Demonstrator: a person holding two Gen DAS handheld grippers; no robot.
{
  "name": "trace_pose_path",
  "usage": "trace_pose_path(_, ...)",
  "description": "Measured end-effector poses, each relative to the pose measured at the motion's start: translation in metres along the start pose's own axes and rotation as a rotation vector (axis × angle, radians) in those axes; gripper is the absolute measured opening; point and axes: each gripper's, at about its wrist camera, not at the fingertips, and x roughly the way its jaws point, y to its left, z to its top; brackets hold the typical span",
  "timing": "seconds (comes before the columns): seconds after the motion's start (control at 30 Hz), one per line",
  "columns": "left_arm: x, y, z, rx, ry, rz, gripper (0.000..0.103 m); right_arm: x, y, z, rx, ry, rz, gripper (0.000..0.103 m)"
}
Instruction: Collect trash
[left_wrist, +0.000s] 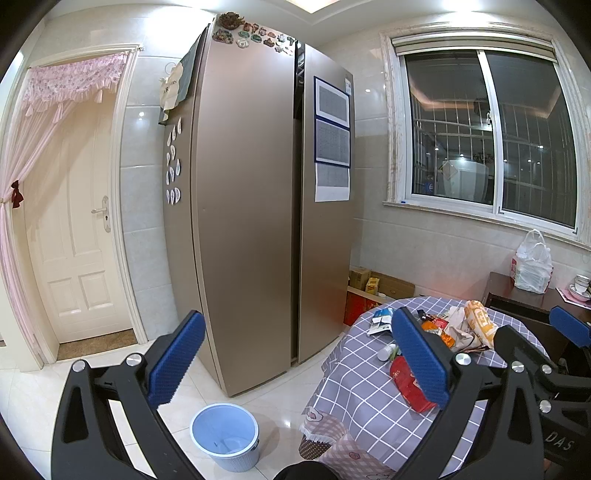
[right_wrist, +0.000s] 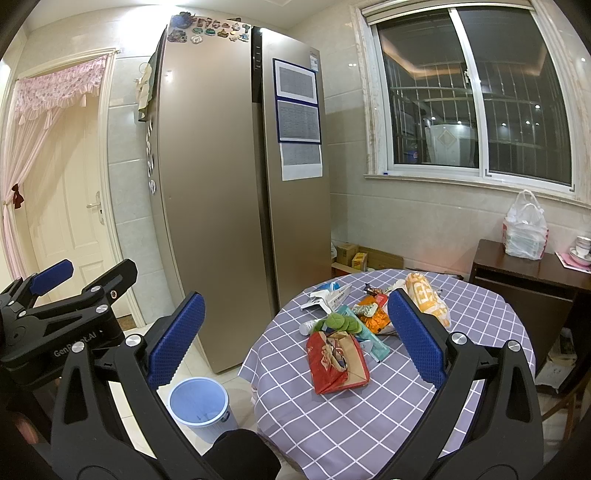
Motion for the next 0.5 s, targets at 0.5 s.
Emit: trace_pose_path(0.5, 0.0083, -0.0010, -0.0031, 0.010, 0.017, -0.001, 0.099, 0.0035, -0.0044, -0.0040, 0.011, 0.006, -0.003, 0.097)
